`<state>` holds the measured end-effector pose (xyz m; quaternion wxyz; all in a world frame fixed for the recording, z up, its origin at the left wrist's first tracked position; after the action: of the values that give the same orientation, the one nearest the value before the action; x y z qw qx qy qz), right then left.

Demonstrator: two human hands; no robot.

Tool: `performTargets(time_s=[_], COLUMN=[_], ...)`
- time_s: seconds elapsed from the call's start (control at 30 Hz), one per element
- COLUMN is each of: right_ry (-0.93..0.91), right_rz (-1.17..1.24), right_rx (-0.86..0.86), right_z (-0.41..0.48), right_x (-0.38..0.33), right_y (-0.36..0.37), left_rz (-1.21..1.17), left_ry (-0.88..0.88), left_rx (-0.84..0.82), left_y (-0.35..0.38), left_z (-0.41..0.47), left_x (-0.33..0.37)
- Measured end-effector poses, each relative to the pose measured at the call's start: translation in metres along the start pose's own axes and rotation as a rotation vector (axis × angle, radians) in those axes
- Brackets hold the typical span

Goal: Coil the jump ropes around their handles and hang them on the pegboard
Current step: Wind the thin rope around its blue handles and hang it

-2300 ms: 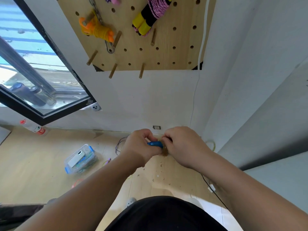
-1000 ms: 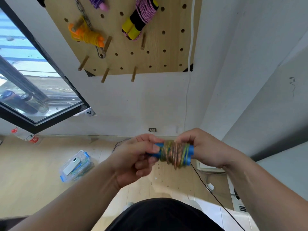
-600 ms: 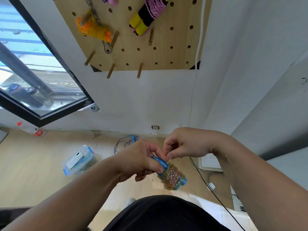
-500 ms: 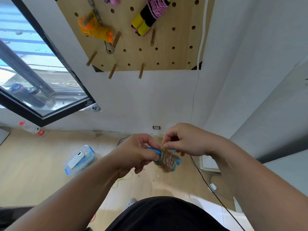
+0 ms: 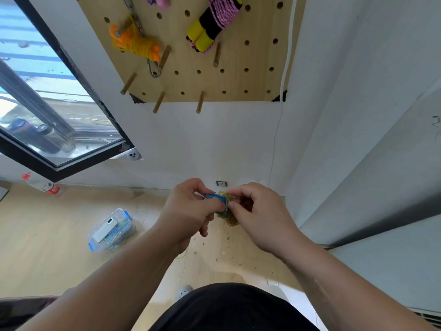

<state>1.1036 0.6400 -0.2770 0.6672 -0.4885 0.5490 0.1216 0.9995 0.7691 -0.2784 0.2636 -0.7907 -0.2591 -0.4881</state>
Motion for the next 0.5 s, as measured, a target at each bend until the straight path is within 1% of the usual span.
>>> performTargets(time_s=[0.07,0.2,0.3,0.4,0.5], right_ry=[-0.03,-0.101,-0.2,-0.26,-0.231], right_rz=[0.041,0.152,0.155,0.158,0.221], right_rx=[0.049,0.132,0.262,0.356,0.341], right_z=[-0.004,-0.012,-0.015,-0.019,-0.021], right_x=[-0.003,-0.006,-0.007,-0.013,-0.014], right_y=[-0.005,-0.012,-0.017,-0.021,-0.016], left_rz=[-0.067,-0.328,-0.42,-0.402,-0.337], left_ry=[0.02,0.047,0.084,0.151,0.166], left_rx=[0.013,-0.03,-0.035,0.016,0.067], left_y=[0.004,0.013,0.021,0.029,0.031], left_z=[-0.002,-0.012,-0.02,-0.023,-0.02], left_x=[0.002,0.013,0.022,0.027,0.027])
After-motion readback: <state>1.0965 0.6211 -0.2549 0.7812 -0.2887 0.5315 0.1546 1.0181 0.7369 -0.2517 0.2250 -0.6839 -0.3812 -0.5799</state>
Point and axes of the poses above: each hand's wrist, its own z-axis towards the middle knuckle, its own y-axis out of the palm, x = y × z, the point moved 3 cm from there along z, towards the middle knuckle, and after that the axes turned 1 degree about -x, right-handed, at the moved point
